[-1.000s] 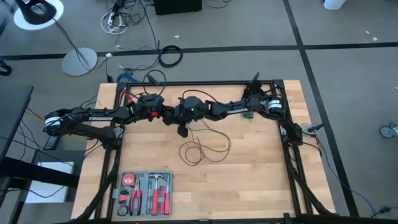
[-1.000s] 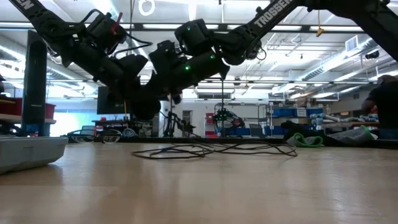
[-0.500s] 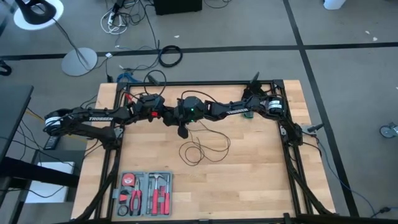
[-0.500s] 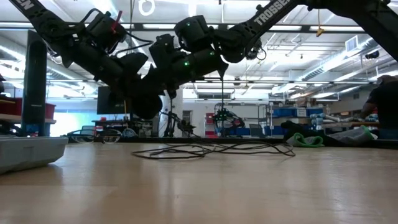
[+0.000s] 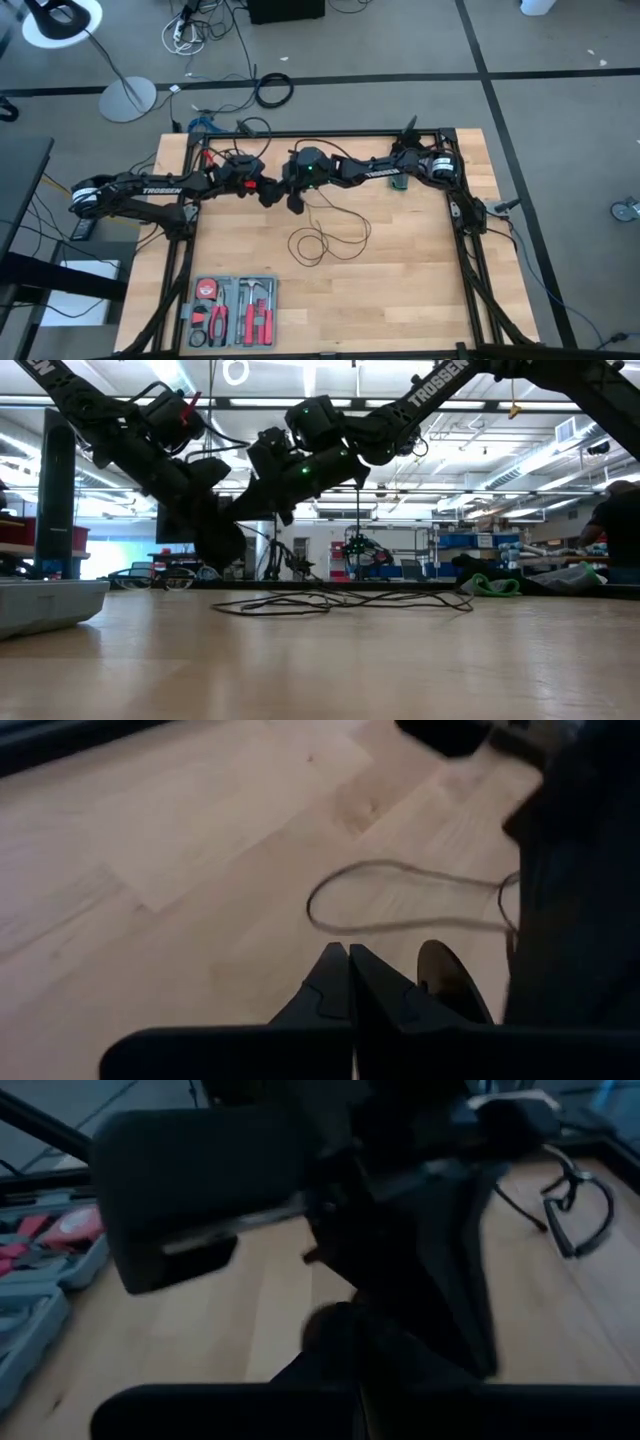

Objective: Coil cords
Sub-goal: Coil the black wire onto the black spool

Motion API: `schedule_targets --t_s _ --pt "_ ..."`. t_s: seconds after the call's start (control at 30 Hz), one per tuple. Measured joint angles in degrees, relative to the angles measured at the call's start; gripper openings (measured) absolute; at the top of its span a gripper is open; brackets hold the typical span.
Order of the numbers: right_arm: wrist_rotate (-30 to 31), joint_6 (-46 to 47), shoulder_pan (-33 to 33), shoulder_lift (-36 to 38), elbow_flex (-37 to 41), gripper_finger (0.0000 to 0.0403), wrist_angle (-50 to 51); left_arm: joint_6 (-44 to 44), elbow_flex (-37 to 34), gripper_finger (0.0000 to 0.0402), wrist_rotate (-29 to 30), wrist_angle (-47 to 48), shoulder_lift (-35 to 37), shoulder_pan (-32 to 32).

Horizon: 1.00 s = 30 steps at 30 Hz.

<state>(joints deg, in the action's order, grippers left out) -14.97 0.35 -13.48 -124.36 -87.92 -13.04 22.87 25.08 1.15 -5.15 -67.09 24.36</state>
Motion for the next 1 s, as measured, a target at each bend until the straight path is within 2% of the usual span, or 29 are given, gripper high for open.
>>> schedule_targets --t_s 0.33,0.57,0.73,0.9,1.0 --pt "0.73 1.86 -2.22 0.55 -0.04 0.0049 8.17 -1.44 -0.24 0.0000 2.16 7.92 -0.11 0.02" --pt "0.55 2.63 -1.91 0.49 -0.01 0.0072 15.92 -1.55 -0.22 0.0000 2.47 7.56 -0.11 0.02" --pt "0.15 4.06 -1.59 0.47 -0.02 0.0072 17.61 -2.67 -0.18 0.0000 2.71 10.62 -0.11 0.02" --pt "-3.80 4.71 -0.83 0.42 0.00 0.0063 15.59 -3.15 -0.13 0.0000 3.40 13.52 -0.09 0.02" --pt "-3.02 4.72 0.53 0.42 0.00 0.0062 14.63 -3.15 -0.11 0.0000 3.84 13.71 -0.04 0.02"
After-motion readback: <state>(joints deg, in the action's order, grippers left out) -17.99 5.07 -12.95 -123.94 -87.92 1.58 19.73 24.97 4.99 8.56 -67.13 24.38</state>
